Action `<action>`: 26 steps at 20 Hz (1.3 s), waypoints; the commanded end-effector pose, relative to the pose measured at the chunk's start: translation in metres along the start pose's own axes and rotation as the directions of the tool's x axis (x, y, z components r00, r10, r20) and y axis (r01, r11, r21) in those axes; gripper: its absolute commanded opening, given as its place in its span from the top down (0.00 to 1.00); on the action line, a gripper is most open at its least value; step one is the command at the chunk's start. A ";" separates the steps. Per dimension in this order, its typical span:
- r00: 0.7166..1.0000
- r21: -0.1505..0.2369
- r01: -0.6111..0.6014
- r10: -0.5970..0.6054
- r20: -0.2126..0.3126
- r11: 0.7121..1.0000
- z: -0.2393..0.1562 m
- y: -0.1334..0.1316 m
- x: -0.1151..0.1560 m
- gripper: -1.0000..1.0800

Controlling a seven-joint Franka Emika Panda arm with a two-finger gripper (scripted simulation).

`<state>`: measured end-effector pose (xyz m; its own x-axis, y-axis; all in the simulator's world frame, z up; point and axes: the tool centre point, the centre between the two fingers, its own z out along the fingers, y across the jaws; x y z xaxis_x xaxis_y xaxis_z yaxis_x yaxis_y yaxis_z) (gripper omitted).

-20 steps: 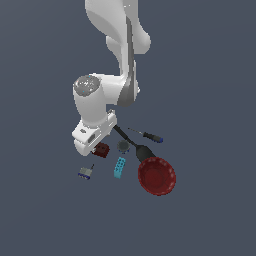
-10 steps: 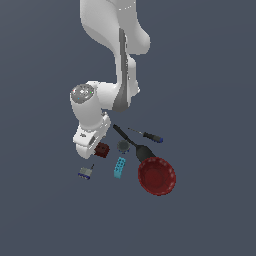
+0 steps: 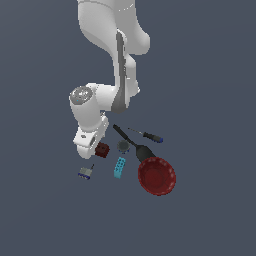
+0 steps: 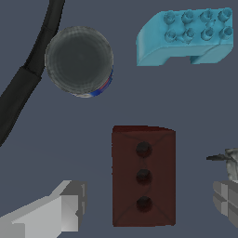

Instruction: Pick up a designated object from a clutter of objects.

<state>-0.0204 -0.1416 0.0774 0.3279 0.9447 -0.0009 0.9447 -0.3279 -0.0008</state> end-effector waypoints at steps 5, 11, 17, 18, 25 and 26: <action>1.000 0.000 0.001 -0.001 0.000 1.000 0.008 0.000 0.000 0.04; 1.000 0.000 0.004 -0.004 -0.001 1.000 0.036 -0.001 0.000 0.04; 1.000 0.000 0.005 -0.005 0.000 1.000 0.050 -0.001 0.000 0.04; 1.000 0.000 0.005 -0.005 0.000 1.000 0.051 -0.001 0.000 0.04; 1.000 0.000 0.005 -0.005 0.000 1.000 0.051 -0.001 0.000 1.00; 1.000 0.000 0.005 -0.005 0.000 1.000 0.051 -0.001 0.000 1.00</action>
<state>-0.0205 -0.1415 0.0276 0.3229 0.9464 -0.0004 0.9464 -0.3229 0.0011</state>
